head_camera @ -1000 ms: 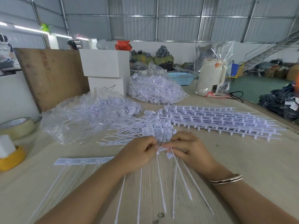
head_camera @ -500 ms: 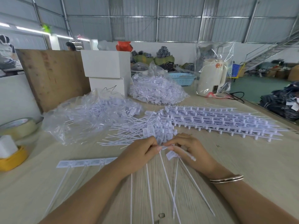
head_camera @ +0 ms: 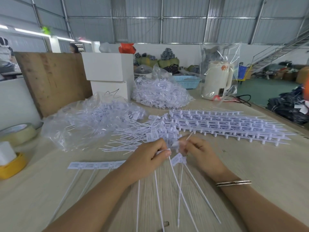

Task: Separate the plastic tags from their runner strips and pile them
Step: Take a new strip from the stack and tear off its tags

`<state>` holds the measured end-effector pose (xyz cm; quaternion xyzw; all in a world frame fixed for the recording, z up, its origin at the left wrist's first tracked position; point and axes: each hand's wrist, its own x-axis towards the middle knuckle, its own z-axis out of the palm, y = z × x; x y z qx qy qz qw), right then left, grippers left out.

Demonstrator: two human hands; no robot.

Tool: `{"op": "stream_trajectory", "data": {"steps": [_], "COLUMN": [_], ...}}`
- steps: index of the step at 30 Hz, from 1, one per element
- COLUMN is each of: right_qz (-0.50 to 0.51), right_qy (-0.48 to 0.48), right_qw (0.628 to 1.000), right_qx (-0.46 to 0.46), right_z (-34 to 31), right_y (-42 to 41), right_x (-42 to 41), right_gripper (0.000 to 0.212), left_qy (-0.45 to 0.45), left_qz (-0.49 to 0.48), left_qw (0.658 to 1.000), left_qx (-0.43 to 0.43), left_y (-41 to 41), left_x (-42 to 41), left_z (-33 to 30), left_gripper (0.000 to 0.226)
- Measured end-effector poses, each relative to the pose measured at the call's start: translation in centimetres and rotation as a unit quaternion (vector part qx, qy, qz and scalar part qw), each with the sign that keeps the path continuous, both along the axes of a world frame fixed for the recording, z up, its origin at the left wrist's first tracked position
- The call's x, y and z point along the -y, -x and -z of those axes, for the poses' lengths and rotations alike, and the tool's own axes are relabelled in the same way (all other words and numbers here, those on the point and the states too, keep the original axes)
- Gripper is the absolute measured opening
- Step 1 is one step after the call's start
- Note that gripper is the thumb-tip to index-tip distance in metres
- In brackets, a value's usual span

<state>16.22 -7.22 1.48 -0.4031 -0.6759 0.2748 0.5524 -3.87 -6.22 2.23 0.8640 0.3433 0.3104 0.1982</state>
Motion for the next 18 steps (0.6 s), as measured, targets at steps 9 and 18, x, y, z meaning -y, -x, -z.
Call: {"op": "stream_trajectory", "data": {"steps": [9, 18], "right_qz": [-0.031, 0.008], "right_qy": [-0.017, -0.003], "right_qw": [0.984, 0.967], "right_qx": [0.177, 0.253], "right_z": [-0.4, 0.4], "right_y": [-0.8, -1.0], "right_x": [0.0, -0.6], "right_gripper": [0.031, 0.036], "left_qy": [-0.022, -0.059], "left_qz": [-0.056, -0.103], "left_qw": [0.995, 0.988], "left_qx": [-0.084, -0.096], "left_y": [1.2, 0.8], "left_x": [-0.1, -0.4], "left_z": [-0.2, 0.3], "left_gripper": [0.024, 0.023]}}
